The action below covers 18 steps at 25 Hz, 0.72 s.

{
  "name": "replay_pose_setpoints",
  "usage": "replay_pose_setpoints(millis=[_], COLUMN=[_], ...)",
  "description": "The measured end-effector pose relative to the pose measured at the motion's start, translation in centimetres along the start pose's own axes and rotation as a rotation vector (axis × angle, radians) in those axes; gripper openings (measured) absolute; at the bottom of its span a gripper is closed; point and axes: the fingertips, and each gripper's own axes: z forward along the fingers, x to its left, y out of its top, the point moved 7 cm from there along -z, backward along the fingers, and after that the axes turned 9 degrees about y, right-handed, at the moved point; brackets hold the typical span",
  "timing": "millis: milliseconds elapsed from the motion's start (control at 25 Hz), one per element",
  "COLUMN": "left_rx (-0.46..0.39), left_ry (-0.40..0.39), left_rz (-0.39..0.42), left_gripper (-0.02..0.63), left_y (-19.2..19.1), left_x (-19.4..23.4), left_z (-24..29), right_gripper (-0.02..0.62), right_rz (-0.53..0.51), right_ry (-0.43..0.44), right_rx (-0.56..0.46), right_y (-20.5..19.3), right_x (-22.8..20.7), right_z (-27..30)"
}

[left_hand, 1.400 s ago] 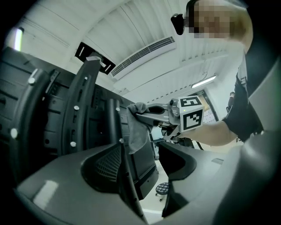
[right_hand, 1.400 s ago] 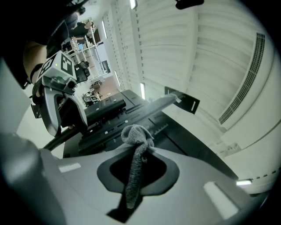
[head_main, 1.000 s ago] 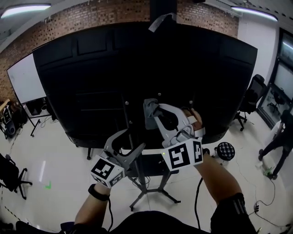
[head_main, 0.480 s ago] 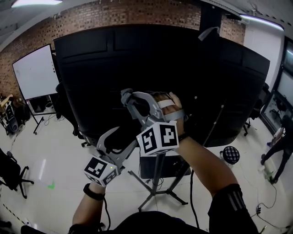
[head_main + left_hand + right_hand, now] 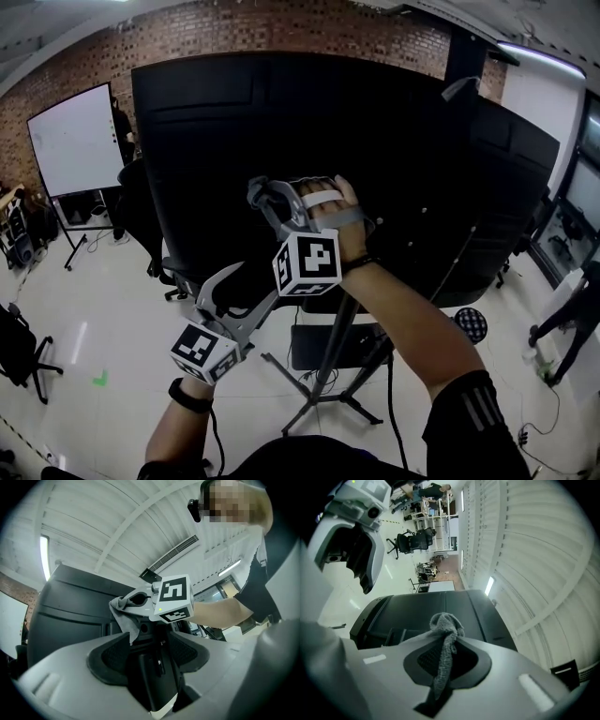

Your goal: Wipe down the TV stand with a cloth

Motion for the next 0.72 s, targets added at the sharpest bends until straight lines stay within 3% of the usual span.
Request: replay_pose_setpoints(millis=[560,720], left_rx=[-0.036,-0.038], left_ry=[-0.124,-0.143], left_rz=[-0.045,-0.057], left_gripper=[0.287,0.287], left_y=[-0.9,-1.2], left_x=[-1.7,-2.4], left_z=[3.2,3.6], right_gripper=[0.020,0.020], right_rz=[-0.155,-0.114], right_ry=[-0.001,-0.007], right_rx=[0.304,0.304], right_y=[-7.2,-7.2], right_x=[0.3,0.0], right_z=[-5.0,-6.4])
